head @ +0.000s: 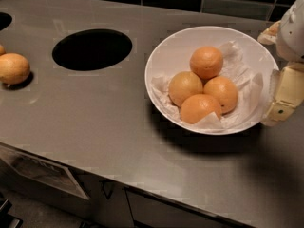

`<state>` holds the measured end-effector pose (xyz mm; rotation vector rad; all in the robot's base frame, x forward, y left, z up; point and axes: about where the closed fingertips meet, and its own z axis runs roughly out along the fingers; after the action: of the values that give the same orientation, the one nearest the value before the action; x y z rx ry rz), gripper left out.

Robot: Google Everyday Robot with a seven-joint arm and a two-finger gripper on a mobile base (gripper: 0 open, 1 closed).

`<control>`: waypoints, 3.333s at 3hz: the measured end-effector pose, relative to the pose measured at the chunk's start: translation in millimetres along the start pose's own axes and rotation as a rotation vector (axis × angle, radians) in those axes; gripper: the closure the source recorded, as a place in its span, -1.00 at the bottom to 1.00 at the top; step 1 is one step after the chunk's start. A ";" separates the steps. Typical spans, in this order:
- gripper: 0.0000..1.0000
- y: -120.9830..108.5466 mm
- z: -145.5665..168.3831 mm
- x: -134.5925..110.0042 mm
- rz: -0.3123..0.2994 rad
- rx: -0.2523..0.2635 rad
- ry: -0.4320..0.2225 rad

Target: Pick orange from white bowl

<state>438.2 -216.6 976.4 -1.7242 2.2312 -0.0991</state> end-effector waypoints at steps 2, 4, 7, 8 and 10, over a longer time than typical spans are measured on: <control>-1.00 -20.3 0.2 -17.0 -0.104 -0.007 0.035; -1.00 -72.4 10.0 -54.0 -0.313 -0.033 0.051; -1.00 -89.0 7.7 -66.1 -0.351 0.040 0.033; -1.00 -98.0 7.6 -69.7 -0.418 0.068 0.054; -1.00 -107.9 10.2 -67.5 -0.452 0.074 0.055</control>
Offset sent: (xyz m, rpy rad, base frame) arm 0.0609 0.0261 0.0203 -0.1785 0.0352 0.2557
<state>556.5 -180.0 1007.3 -2.1725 1.8063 -0.3298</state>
